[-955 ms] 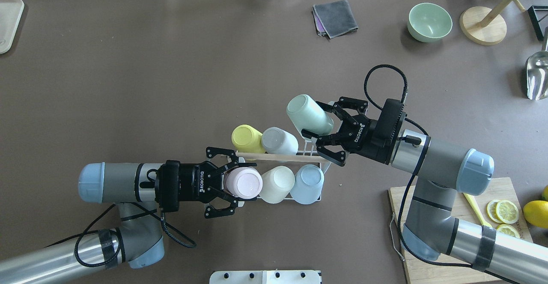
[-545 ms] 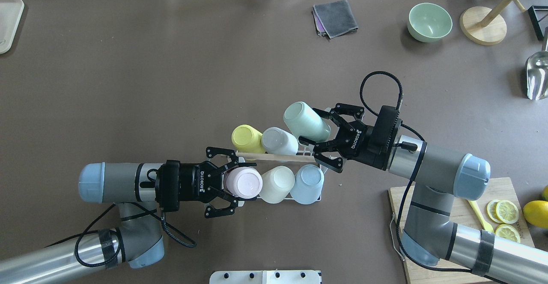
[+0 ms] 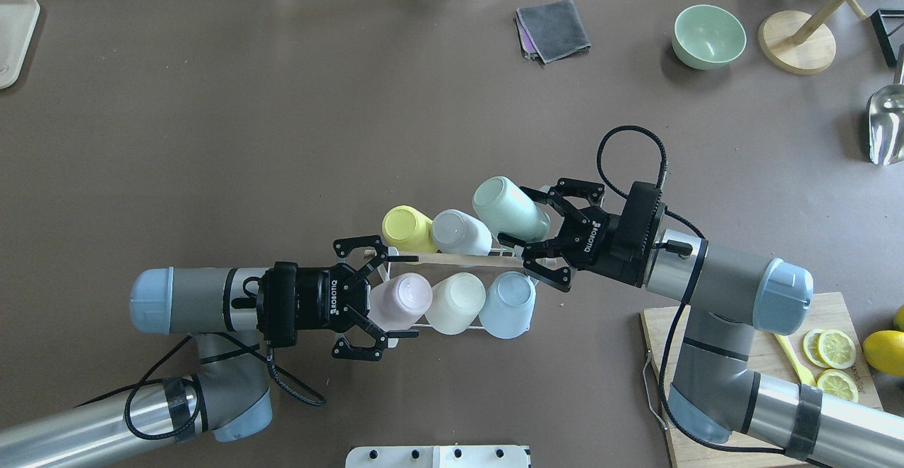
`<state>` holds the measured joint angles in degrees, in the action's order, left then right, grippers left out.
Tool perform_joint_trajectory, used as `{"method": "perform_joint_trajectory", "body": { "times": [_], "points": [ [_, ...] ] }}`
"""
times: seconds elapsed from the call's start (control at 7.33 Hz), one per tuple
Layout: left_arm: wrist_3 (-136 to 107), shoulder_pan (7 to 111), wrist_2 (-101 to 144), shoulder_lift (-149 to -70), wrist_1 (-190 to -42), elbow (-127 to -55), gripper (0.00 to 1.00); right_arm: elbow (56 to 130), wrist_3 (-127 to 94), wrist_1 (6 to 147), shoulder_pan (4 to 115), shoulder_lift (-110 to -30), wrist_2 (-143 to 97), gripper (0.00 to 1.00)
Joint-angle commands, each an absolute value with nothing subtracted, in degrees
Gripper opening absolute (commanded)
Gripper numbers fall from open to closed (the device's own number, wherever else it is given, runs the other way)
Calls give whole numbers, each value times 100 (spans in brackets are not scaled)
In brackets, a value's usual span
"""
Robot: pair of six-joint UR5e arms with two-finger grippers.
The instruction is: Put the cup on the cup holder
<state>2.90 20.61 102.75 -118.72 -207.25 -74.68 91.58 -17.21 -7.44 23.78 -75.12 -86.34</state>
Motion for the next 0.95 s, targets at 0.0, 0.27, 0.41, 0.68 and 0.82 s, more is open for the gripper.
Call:
{"method": "perform_joint_trajectory", "body": {
  "times": [0.0, 0.27, 0.41, 0.68, 0.82],
  "points": [
    [290, 2065, 10230, -11891, -20725, -7471, 98, 9167, -1723, -747, 2373, -7532, -8657, 51],
    [220, 2083, 10230, -11892, -20725, -7523, 98, 9167, -1766, -747, 2364, -7567, -8657, 66],
    [54, 2170, 10239, -11865, -20655, -7680, 98, 9167, -1784, -747, 2373, -7576, -8657, 81],
    [9, 2433, 10257, -11813, -19527, -8311, 98, 9167, -1802, -756, 2417, -7576, -8657, 100],
    [-9, 2617, 10266, -11804, -18781, -8628, 98, 9167, -1802, -756, 2417, -7585, -8657, 100]
  ]
}}
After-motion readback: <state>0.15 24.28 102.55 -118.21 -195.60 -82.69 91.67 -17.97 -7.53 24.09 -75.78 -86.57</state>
